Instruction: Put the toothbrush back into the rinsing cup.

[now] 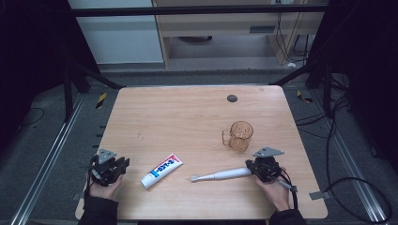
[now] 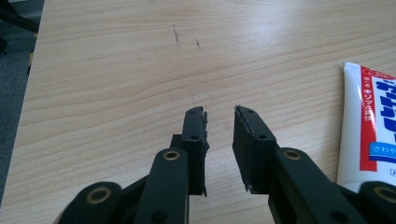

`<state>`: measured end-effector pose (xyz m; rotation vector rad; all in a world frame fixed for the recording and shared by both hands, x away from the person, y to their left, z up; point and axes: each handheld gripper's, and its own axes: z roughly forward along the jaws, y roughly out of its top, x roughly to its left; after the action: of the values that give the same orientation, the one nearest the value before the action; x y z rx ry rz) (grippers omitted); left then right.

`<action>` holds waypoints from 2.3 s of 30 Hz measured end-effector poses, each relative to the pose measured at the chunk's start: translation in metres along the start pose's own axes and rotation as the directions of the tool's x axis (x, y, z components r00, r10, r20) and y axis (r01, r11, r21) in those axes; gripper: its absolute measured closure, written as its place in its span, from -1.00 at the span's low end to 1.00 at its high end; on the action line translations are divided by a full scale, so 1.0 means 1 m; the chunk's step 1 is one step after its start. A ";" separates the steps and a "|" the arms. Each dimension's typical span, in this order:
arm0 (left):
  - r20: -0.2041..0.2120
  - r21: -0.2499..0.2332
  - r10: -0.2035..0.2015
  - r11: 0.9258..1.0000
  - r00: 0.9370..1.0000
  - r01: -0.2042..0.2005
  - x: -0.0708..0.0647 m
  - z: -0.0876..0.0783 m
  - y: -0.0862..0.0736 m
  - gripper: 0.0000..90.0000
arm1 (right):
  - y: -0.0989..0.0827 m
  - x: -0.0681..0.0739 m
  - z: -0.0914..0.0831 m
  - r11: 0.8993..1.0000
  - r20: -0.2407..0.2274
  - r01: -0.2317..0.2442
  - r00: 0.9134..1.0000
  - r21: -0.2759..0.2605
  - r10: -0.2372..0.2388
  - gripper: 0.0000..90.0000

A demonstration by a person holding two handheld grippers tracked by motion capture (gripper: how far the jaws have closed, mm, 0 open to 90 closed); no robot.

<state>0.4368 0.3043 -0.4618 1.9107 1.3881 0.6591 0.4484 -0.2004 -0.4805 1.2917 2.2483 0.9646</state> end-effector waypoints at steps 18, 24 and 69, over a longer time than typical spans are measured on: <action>-0.003 0.002 -0.002 1.000 1.000 0.002 0.000 0.000 0.000 0.63 | -0.013 0.003 -0.016 1.000 -0.027 0.001 1.000 0.014 0.000 0.92; -0.003 0.002 -0.001 1.000 1.000 0.001 0.000 0.000 0.000 0.63 | -0.017 0.005 -0.020 1.000 -0.031 0.004 1.000 0.016 -0.004 0.92; -0.001 0.017 0.006 1.000 1.000 -0.006 0.002 0.004 -0.001 0.52 | 0.027 0.024 -0.039 0.997 -0.080 0.078 0.994 0.024 -0.076 0.23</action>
<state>0.4397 0.3051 -0.4649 1.9291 1.3929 0.6530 0.4290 -0.1855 -0.4333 1.1882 2.3600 0.9768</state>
